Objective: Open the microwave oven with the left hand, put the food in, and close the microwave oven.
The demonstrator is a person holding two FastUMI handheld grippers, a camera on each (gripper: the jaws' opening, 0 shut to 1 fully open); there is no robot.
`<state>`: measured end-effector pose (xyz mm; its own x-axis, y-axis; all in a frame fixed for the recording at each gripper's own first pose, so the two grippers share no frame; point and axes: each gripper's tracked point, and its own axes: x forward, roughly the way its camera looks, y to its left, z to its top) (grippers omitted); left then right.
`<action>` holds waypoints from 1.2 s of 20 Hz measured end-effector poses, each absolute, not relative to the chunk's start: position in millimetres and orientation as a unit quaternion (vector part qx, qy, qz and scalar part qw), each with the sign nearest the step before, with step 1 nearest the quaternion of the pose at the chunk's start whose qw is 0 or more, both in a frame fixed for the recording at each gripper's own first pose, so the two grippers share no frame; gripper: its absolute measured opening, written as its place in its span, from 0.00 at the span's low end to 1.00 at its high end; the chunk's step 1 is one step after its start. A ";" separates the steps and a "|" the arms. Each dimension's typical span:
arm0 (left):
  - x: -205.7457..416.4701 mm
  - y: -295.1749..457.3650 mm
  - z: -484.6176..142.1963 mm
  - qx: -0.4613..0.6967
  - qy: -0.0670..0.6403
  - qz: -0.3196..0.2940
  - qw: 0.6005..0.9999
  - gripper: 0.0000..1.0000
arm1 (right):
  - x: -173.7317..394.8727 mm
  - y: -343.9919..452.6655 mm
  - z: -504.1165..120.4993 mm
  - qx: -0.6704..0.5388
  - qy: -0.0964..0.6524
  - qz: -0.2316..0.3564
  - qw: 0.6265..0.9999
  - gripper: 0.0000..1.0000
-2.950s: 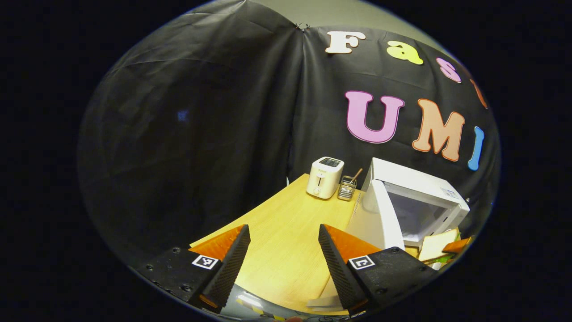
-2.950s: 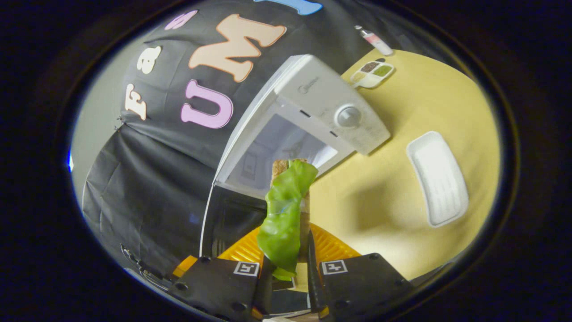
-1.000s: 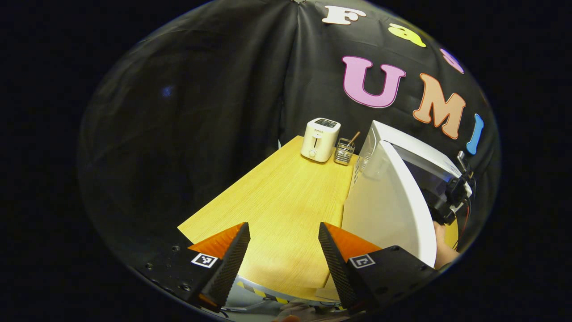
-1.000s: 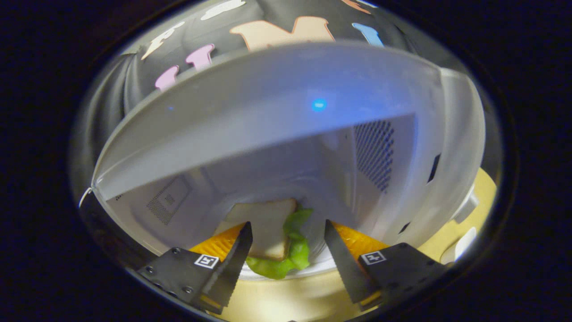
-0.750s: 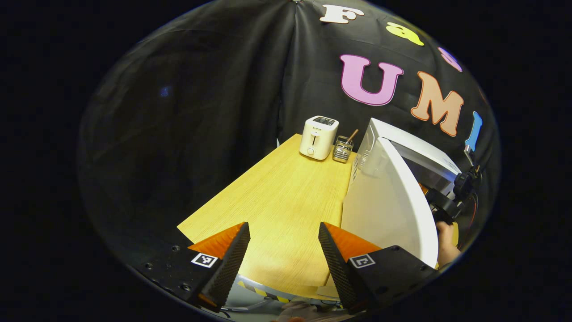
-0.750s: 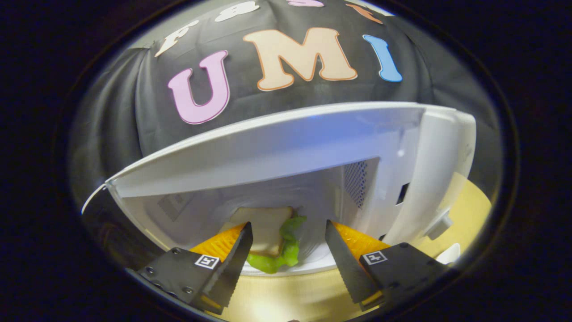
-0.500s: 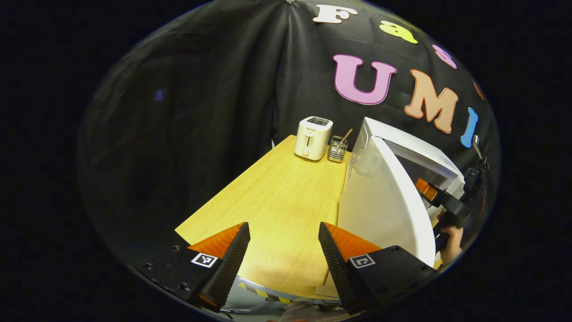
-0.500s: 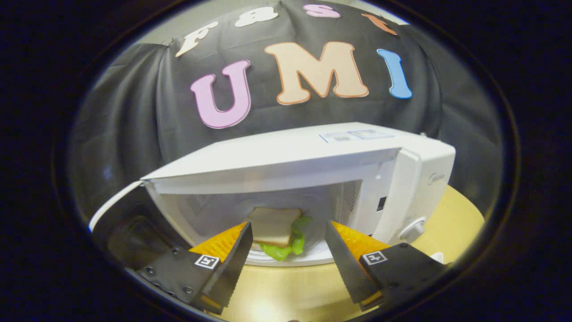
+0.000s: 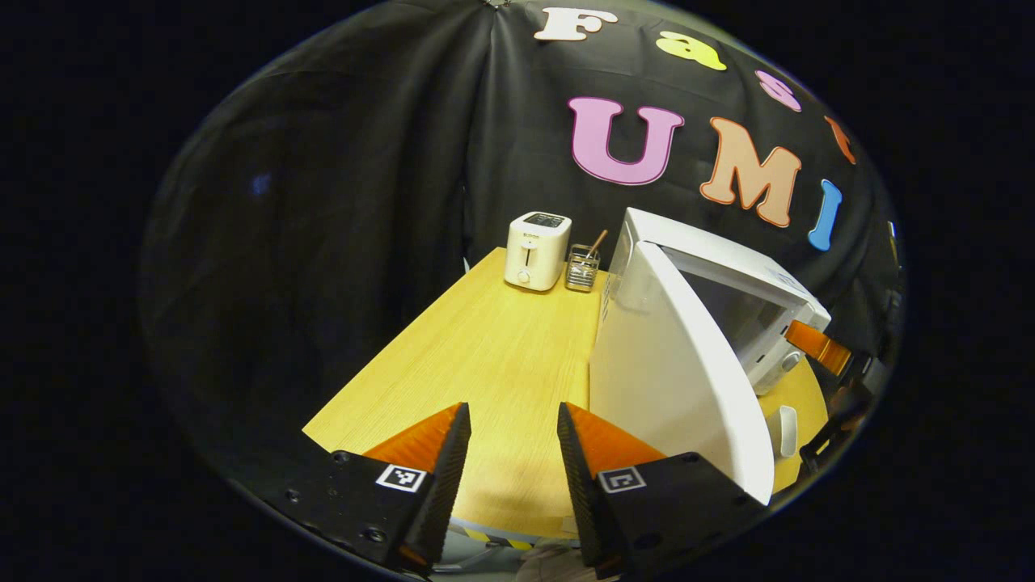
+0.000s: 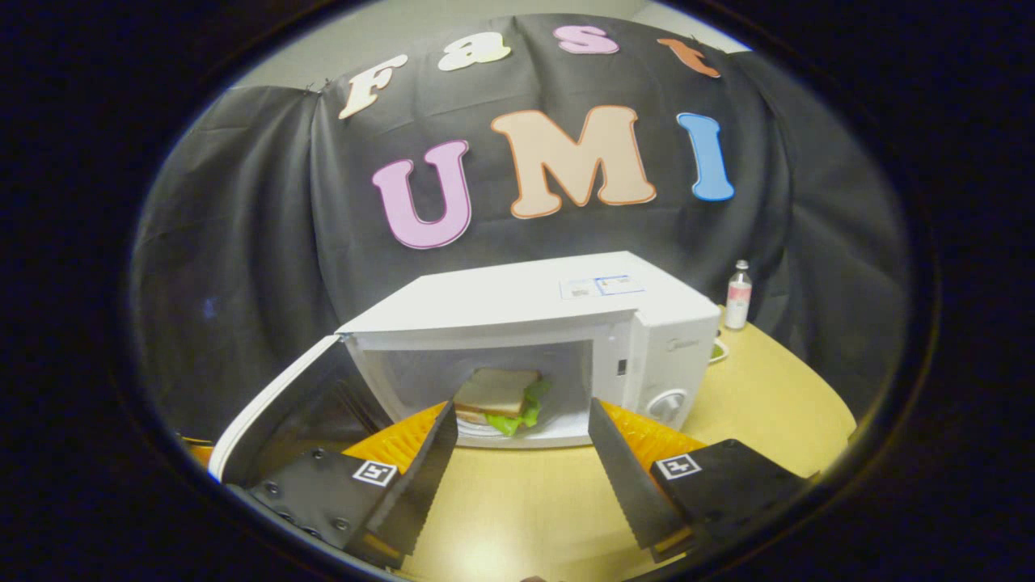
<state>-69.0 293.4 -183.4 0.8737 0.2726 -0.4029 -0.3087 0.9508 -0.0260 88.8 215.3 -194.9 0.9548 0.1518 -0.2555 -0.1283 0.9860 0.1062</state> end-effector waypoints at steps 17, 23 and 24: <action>-84.3 236.6 -191.3 0.041 0.223 0.068 0.972 0.00 | 4.4 106.9 -156.4 0.025 0.112 -0.018 0.993 0.92; -78.7 205.8 -189.3 0.051 0.221 0.048 0.973 0.00 | -21.0 54.7 -168.5 0.042 0.130 -0.061 0.989 0.99; -77.4 198.7 -191.1 0.049 0.222 0.043 0.973 0.00 | -26.0 48.2 -171.1 0.043 0.133 -0.065 0.988 0.92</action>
<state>-77.4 198.7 -191.1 0.8974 0.1060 -0.4282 -0.0627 0.9915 0.1141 -26.0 48.2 -171.1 0.9561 -0.1177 -0.2685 0.1405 0.9878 0.0672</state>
